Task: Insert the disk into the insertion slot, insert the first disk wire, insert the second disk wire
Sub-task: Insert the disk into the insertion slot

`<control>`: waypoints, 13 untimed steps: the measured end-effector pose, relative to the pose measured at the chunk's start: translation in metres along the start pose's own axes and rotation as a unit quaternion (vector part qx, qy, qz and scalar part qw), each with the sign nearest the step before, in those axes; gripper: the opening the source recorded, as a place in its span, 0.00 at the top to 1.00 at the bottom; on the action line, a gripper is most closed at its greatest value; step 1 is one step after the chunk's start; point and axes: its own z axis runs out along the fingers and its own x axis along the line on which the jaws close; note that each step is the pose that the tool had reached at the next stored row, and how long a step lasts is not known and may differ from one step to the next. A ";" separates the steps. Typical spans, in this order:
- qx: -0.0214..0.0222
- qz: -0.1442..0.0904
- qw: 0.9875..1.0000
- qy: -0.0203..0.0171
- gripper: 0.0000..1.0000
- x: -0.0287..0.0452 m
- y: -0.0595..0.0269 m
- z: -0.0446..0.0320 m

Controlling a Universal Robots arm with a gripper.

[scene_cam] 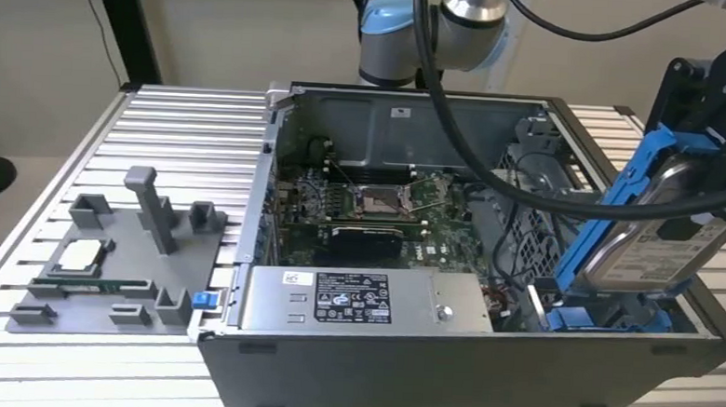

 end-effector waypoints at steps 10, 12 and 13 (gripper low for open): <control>0.000 0.000 1.000 0.000 1.00 -0.0027 -0.0009 0.0180; 0.000 0.000 1.000 0.000 1.00 -0.0035 -0.0010 0.0216; 0.000 0.000 1.000 0.000 1.00 -0.0039 -0.0010 0.0231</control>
